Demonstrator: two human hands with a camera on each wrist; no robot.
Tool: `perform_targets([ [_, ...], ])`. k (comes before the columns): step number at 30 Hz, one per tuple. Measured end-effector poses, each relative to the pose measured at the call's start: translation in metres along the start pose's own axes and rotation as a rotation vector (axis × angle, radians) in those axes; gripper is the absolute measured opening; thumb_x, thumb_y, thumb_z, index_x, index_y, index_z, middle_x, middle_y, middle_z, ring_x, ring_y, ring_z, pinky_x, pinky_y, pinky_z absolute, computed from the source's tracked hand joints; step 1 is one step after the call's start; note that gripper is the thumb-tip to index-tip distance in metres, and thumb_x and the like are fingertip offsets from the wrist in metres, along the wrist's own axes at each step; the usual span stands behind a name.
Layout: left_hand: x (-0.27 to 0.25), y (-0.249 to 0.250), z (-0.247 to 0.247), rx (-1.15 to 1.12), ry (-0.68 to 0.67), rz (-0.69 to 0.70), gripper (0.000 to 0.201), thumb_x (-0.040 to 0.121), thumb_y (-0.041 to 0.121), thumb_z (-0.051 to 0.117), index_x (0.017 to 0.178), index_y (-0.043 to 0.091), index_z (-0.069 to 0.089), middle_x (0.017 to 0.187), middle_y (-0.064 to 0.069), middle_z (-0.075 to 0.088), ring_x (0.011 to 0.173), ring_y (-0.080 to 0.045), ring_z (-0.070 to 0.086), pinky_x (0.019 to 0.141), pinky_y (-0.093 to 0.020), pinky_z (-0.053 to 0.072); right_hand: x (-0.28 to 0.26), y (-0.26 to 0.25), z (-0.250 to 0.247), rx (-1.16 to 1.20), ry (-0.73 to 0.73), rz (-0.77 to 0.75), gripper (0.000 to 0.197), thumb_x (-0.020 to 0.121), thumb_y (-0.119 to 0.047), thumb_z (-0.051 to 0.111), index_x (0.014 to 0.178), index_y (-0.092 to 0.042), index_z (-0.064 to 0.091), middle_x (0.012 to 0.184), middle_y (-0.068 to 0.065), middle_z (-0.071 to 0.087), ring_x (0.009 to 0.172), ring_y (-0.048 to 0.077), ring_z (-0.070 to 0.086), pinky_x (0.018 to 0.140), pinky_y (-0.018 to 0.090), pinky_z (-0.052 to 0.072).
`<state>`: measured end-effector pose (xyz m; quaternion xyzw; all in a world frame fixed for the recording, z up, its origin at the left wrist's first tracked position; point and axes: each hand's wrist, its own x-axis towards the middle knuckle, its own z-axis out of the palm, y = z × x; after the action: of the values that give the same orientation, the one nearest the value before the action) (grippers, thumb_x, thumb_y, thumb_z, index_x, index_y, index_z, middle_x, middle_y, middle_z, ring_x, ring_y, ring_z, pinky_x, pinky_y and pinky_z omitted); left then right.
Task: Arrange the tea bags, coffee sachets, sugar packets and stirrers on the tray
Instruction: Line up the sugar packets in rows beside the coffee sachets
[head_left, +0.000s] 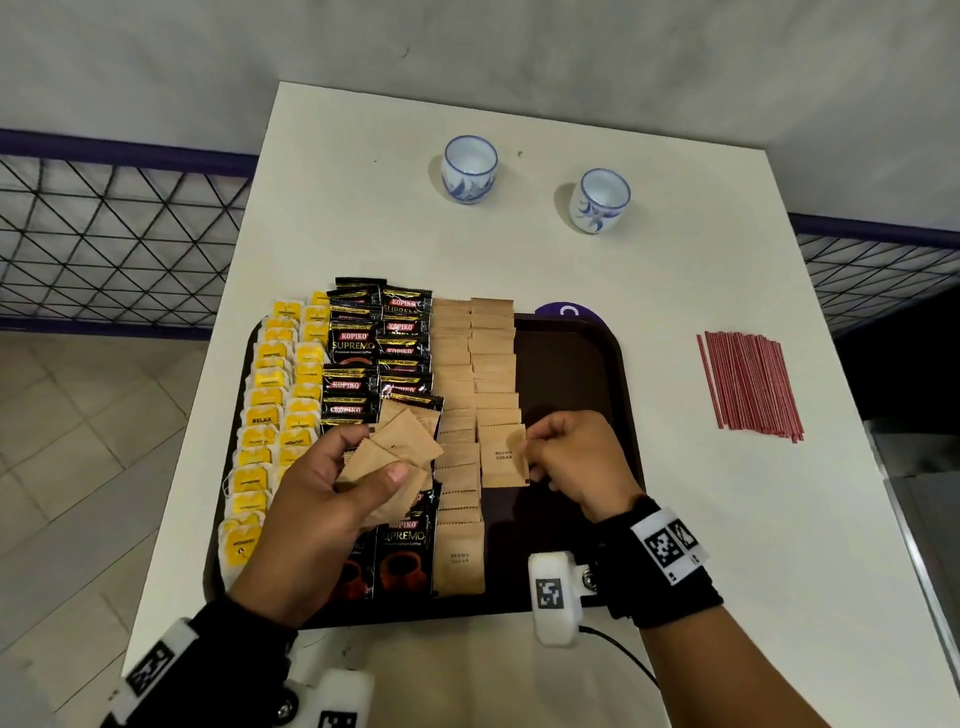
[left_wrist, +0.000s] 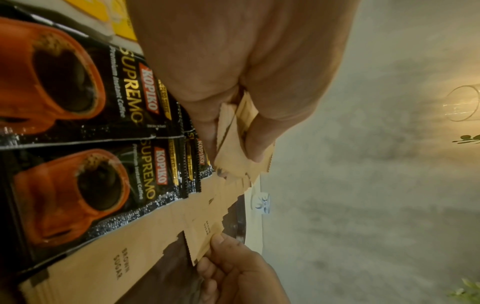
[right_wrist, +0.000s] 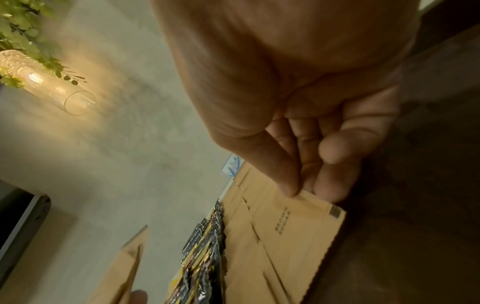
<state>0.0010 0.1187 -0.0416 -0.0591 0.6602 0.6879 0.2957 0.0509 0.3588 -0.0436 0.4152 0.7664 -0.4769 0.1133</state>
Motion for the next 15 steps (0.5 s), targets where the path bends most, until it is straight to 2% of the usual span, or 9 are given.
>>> perform_targets([
  [7, -0.0004, 0.0001, 0.0037, -0.038, -0.004, -0.020, 0.034, 0.087, -0.001, 0.069, 0.118, 0.015, 0.066, 0.104, -0.007, 0.077, 0.082, -0.017, 0.074, 0.060, -0.024, 0.058, -0.0015, -0.0058, 0.0043, -0.084, 0.038, -0.032, 0.020, 0.079, -0.006, 0.061, 0.067, -0.019, 0.070, 0.058, 0.002, 0.070, 0.058, 0.018, 0.071, 0.051, 0.027, 0.056],
  [15, -0.0012, 0.0021, 0.0052, -0.031, -0.014, -0.030, 0.035, 0.088, -0.001, 0.069, 0.118, 0.016, 0.066, 0.103, -0.008, 0.077, 0.081, -0.019, 0.075, 0.060, -0.026, 0.058, 0.0003, -0.0087, 0.0063, -0.112, 0.058, -0.034, 0.019, 0.080, -0.007, 0.058, 0.069, -0.018, 0.069, 0.060, 0.003, 0.071, 0.057, 0.017, 0.071, 0.053, 0.030, 0.059],
])
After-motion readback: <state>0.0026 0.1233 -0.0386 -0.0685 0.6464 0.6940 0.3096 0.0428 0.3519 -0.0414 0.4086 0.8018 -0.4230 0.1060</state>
